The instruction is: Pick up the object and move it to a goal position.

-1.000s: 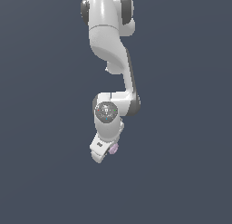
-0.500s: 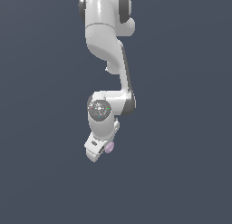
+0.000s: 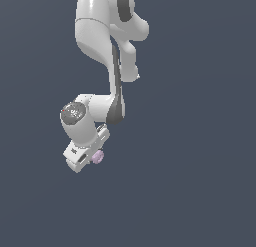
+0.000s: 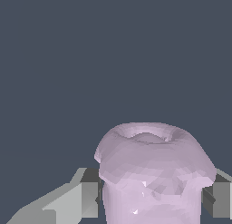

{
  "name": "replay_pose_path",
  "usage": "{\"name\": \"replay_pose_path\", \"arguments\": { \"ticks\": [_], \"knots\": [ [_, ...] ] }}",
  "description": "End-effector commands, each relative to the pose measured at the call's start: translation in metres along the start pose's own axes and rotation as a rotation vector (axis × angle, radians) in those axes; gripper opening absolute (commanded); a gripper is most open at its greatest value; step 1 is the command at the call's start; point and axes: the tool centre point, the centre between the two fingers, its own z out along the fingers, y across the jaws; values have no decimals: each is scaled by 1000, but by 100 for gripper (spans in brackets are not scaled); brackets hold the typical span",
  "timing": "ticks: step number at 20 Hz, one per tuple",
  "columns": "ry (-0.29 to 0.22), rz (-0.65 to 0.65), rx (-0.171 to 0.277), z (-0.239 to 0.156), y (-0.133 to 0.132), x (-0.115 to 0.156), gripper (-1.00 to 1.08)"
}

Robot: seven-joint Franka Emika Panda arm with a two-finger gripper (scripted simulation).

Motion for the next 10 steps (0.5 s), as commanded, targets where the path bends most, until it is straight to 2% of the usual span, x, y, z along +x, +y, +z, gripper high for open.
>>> {"name": "replay_pose_path", "arguments": {
  "ticks": [1,5,10],
  "knots": [
    [0,-1,0,-4,10,-23,-100],
    [0,-1,0,-8,21,-46,-100],
    [0,-1,0,-9,26,-57,-100]
  ]
}}
